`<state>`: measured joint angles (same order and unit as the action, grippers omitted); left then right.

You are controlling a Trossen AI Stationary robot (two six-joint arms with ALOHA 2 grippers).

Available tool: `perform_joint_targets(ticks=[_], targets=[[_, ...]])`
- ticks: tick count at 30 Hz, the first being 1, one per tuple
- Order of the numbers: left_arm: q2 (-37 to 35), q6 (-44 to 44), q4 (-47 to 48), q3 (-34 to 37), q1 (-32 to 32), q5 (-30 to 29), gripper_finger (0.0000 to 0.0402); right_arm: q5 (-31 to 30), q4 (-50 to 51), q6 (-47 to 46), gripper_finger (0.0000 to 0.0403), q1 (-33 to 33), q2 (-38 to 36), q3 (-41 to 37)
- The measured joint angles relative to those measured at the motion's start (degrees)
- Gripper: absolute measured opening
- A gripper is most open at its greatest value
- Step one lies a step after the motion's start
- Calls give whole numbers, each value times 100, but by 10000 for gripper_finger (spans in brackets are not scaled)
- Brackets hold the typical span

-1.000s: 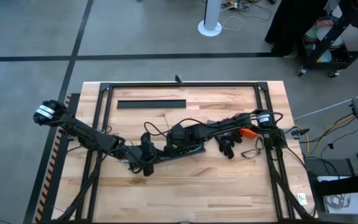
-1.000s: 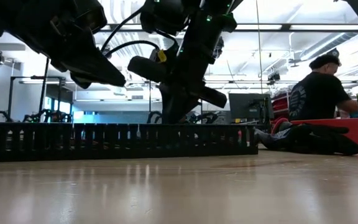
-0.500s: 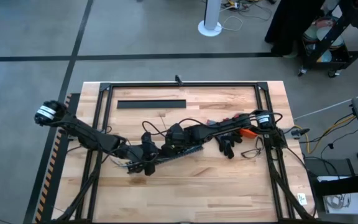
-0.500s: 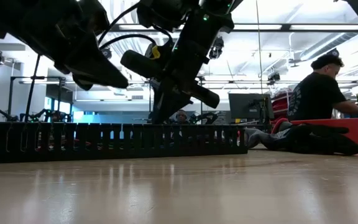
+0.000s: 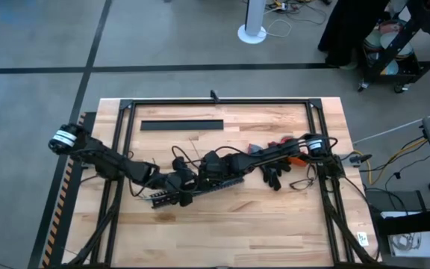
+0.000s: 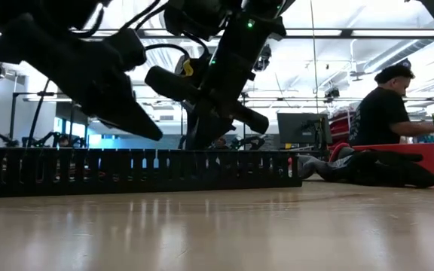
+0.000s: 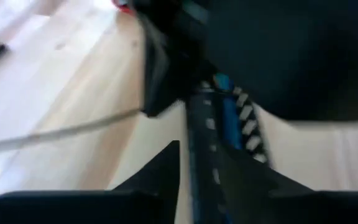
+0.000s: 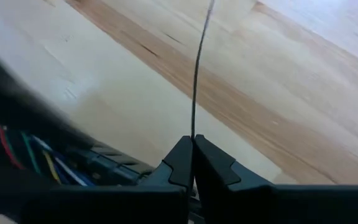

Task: Ziptie cables
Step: Put the colored zip-tied cables into the black cable duct

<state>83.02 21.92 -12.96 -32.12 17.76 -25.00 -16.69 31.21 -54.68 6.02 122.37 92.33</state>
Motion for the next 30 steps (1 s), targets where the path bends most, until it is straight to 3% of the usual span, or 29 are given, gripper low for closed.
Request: perform_joint_targets(ticks=[4, 11, 15, 19, 30], targets=[[273, -44, -22, 22, -250, 367, 128, -24, -21, 21, 0, 2, 19, 0], [826, -180, -604, 32, -343, 305, 156, -44, 94, 52, 0, 17, 19, -13], [903, -160, -673, 31, -343, 339, 115, -122, 101, -31, 0, 70, 19, -13], [925, -8, -668, 31, -345, 378, 20, -156, 63, -129, 0, 148, 19, -13], [898, 111, -604, 31, -378, 352, 2, -191, 37, -265, 0, 262, -121, 7]])
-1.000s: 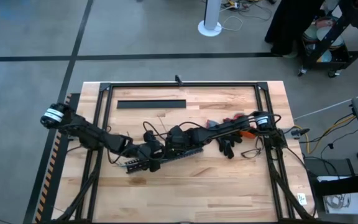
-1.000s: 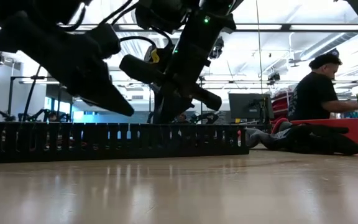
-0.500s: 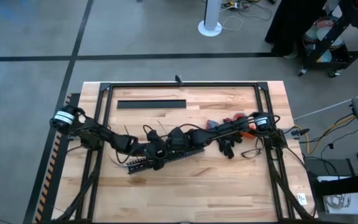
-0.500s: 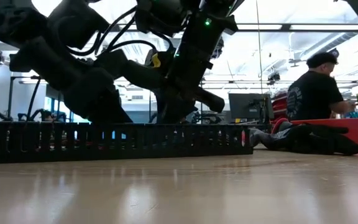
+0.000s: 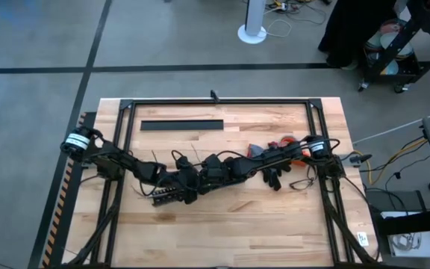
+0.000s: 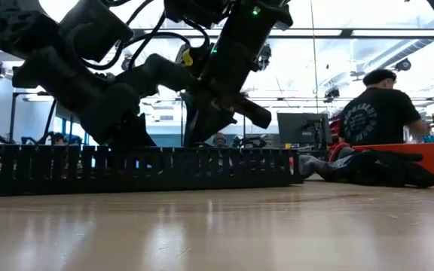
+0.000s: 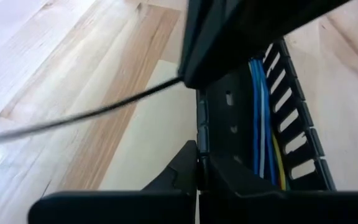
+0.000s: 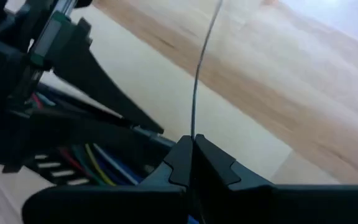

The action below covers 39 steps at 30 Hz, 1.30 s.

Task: Ziptie cables
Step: Put the colored zip-tied cables into the black cable duct

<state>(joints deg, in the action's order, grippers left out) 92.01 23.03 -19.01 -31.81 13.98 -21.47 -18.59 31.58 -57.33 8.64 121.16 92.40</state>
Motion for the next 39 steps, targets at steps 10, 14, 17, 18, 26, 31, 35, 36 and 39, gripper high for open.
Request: perform_joint_targets(ticks=[10, 14, 17, 18, 26, 31, 35, 36, 39], targets=[[-2, 0, -2, 0, 0, 4, 1, 106, 476, 494, 63, -69, -96, 370], [-2, 2, -3, 2, -2, 28, 1, 388, 866, 875, 112, -386, -129, 667], [-4, 2, 0, 2, -4, 46, 1, 620, 842, 1140, 139, -661, -125, 685], [-4, 2, 0, 2, -4, 48, 0, 702, 843, 1204, 145, -722, -125, 701], [-7, 0, 7, 2, -11, 61, 0, 1293, 1099, 1641, 143, -754, -336, 781], [-7, 0, 9, 2, -15, 66, 0, 1307, 1739, 1736, 118, -808, -393, 780], [-7, 0, 21, -8, -15, 67, 0, 1712, 1678, 2149, 113, -892, -382, 780], [-7, 0, 23, -10, -16, 68, 0, 1820, 1625, 2288, 114, -918, -354, 780], [-7, 0, 24, -11, -15, 83, 0, 2034, 1505, 2729, 123, -989, -251, 774]])
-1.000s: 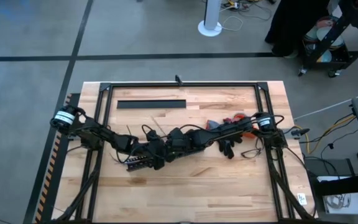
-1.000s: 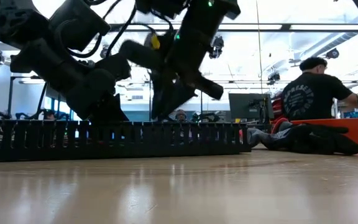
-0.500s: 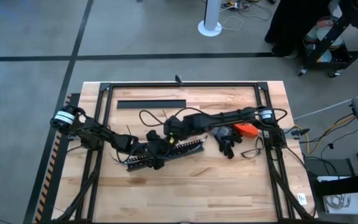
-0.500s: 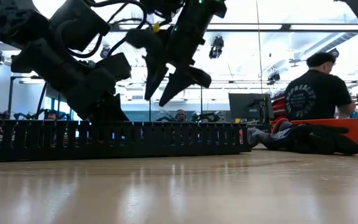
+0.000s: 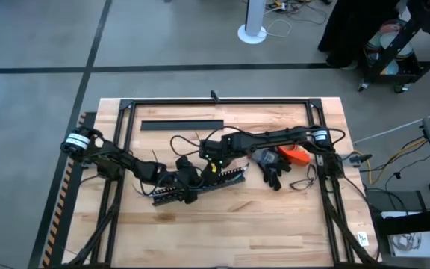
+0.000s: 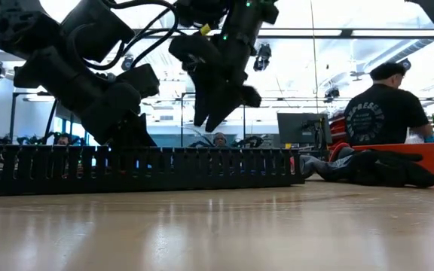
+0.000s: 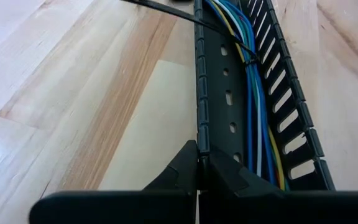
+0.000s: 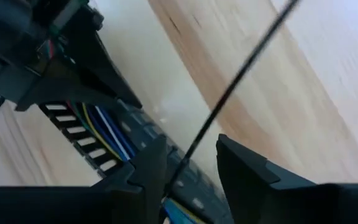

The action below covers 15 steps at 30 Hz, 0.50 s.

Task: Ziptie cables
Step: Put the colored zip-tied cables into the black cable duct

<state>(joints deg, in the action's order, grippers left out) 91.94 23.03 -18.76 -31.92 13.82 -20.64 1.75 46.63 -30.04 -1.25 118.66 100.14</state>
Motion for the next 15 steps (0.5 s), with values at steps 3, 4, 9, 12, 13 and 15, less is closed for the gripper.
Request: perform_joint_targets(ticks=[3, 4, 9, 12, 13, 15], targets=[[0, 0, -2, 0, -2, 8, 0, 32, -87, 297, 131, -87, 10, -2], [0, 0, -2, -2, -2, 19, 0, 68, -105, 376, 133, -123, 3, -2], [0, 0, -5, -4, -4, 26, 0, 602, -135, 495, 127, -363, 88, -2], [0, 0, -3, -4, -2, 31, 0, 827, -217, 750, 112, -470, 179, -9], [0, 0, -4, -4, -2, 31, 0, 897, -268, 825, 107, -499, 183, -9], [0, 2, -4, -4, -2, 33, 0, 1095, -315, 916, 96, -555, 181, -9]])
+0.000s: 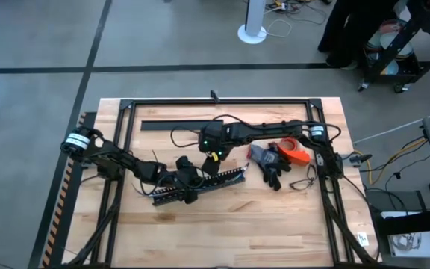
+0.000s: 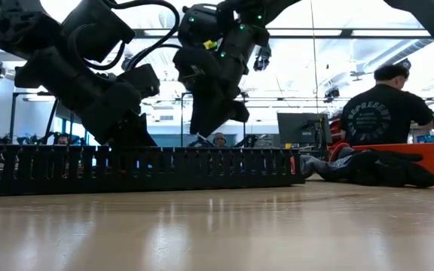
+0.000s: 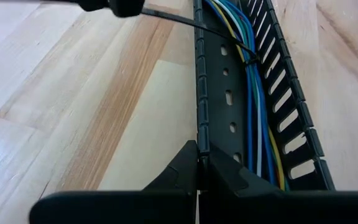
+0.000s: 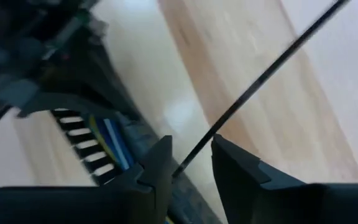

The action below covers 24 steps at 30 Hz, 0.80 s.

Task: Ziptie cables
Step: Put the colored zip-tied cables into the black cable duct

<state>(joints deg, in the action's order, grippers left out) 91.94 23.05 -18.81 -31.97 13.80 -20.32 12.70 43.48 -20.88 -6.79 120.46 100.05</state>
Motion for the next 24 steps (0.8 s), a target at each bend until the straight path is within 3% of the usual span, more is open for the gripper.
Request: perform_joint_targets(ticks=[3, 11, 20, 24], targets=[[0, -2, 0, 0, 0, 0, 0, 304, -6, 98, 77, -70, 0, 0], [0, 1, -5, 0, 0, 0, 0, 403, -35, 175, 4, -133, 0, 0], [0, 17, -9, 0, 0, 0, 0, 416, -61, 145, 2, -124, 87, -15], [0, 17, -9, 0, 0, -2, 0, 592, -78, 146, 21, -124, 94, -22]])
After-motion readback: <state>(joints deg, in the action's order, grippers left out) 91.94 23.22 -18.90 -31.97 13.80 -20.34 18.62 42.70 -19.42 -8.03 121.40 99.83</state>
